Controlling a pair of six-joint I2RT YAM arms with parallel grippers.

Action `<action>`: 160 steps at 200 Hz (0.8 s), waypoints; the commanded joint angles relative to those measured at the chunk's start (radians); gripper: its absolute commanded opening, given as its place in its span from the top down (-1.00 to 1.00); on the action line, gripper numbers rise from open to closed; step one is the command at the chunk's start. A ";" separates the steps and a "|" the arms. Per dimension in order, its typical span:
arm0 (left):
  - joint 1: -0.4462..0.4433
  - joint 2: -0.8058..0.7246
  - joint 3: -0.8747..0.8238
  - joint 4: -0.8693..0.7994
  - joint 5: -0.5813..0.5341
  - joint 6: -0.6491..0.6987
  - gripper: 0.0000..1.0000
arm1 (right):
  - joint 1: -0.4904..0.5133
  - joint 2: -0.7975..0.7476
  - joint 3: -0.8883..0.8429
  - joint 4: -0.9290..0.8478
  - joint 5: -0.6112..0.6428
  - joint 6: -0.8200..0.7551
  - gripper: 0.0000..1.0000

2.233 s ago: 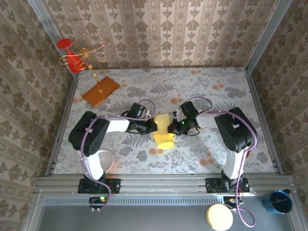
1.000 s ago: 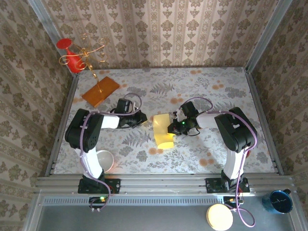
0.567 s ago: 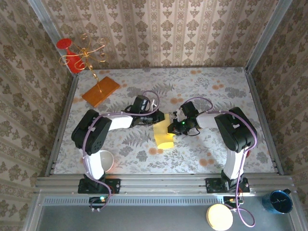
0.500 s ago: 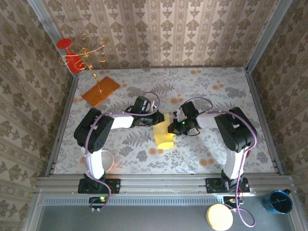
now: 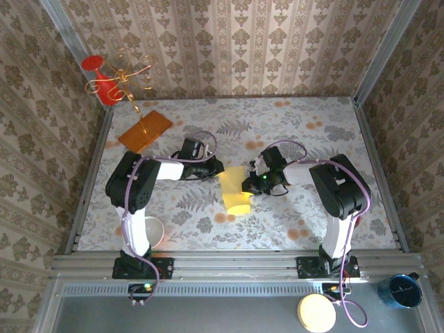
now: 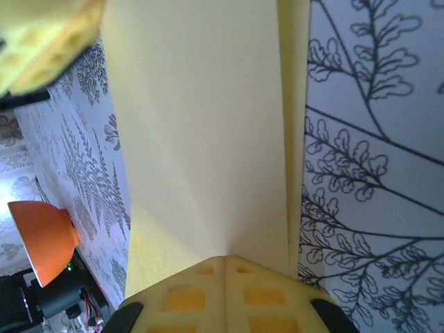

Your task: Fold a paper plane with a square sheet of paper (pick it up from the middle)

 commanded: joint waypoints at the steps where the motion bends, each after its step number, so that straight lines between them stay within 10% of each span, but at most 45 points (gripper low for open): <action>1: 0.068 0.039 0.002 -0.079 -0.086 0.079 0.80 | -0.031 0.118 -0.104 -0.252 0.290 0.004 0.95; 160: -0.133 -0.043 -0.001 -0.123 0.016 0.013 0.79 | -0.033 0.106 -0.083 -0.252 0.285 0.002 0.95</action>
